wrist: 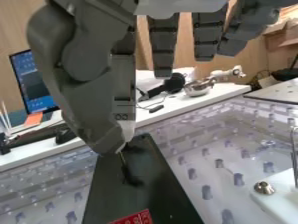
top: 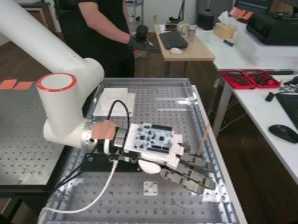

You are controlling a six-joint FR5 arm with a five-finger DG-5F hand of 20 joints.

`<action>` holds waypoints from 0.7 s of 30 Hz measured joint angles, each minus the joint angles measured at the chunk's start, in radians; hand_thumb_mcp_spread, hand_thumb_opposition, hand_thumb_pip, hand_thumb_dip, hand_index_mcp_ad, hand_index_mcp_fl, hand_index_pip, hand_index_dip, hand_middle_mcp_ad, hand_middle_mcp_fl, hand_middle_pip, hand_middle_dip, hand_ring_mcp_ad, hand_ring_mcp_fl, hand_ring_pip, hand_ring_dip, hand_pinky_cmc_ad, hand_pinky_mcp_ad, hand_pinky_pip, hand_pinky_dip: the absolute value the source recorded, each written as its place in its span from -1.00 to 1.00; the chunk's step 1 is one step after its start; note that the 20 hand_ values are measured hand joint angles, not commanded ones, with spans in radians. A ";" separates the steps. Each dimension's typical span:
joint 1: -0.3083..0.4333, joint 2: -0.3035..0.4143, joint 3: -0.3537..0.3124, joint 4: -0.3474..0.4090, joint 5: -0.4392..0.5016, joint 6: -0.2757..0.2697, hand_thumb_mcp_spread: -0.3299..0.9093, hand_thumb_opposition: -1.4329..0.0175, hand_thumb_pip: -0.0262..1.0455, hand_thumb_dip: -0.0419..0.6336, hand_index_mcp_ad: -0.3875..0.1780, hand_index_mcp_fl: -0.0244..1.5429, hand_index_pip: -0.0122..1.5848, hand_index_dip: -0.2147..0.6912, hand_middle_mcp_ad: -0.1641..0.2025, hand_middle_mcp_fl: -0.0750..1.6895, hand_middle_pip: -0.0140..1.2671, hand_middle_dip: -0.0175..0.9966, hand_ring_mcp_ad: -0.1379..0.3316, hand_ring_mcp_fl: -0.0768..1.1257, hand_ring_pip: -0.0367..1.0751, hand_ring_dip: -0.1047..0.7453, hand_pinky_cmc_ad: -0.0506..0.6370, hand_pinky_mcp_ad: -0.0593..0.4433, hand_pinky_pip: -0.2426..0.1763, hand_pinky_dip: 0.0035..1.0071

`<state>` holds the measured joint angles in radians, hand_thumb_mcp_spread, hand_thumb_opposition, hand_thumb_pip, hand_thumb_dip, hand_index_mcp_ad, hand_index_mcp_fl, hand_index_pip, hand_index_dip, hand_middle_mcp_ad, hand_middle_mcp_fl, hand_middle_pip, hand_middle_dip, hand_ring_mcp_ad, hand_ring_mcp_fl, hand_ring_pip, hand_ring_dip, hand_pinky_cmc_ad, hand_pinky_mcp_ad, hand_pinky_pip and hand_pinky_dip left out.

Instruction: Grab the drill bit and place it in the clear container

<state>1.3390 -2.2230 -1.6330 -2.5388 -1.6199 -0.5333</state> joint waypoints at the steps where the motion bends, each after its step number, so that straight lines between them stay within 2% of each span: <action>1: 0.000 0.000 -0.001 0.005 0.000 0.001 0.35 -0.34 0.21 -0.13 -0.10 -0.26 0.76 -0.48 0.40 -0.71 -0.78 -0.66 0.62 -0.81 -0.78 -0.86 -0.36 -0.07 -0.42 -0.65; 8: 0.001 0.000 -0.009 0.031 0.004 0.015 0.40 -0.35 0.13 -0.13 -0.10 -0.20 0.76 -0.49 0.40 -0.69 -0.78 -0.66 0.63 -0.79 -0.77 -0.86 -0.30 -0.06 -0.38 -0.65; 12: 0.003 0.001 -0.012 0.038 0.008 0.026 0.42 -0.35 0.13 -0.13 -0.10 -0.14 0.69 -0.49 0.40 -0.67 -0.78 -0.66 0.64 -0.76 -0.78 -0.86 -0.27 -0.07 -0.38 -0.65; 14: 0.004 0.001 -0.012 0.039 0.010 0.030 0.47 -0.35 0.02 -0.13 -0.10 -0.12 0.65 -0.48 0.40 -0.67 -0.78 -0.66 0.62 -0.76 -0.80 -0.86 -0.27 -0.08 -0.40 -0.65; 21: 0.008 0.004 -0.011 0.052 0.020 0.061 0.52 -0.34 -0.01 -0.13 -0.10 -0.06 0.62 -0.49 0.39 -0.64 -0.78 -0.66 0.62 -0.74 -0.76 -0.86 -0.21 -0.06 -0.38 -0.65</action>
<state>1.3472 -2.2185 -1.6443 -2.4866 -1.6000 -0.4726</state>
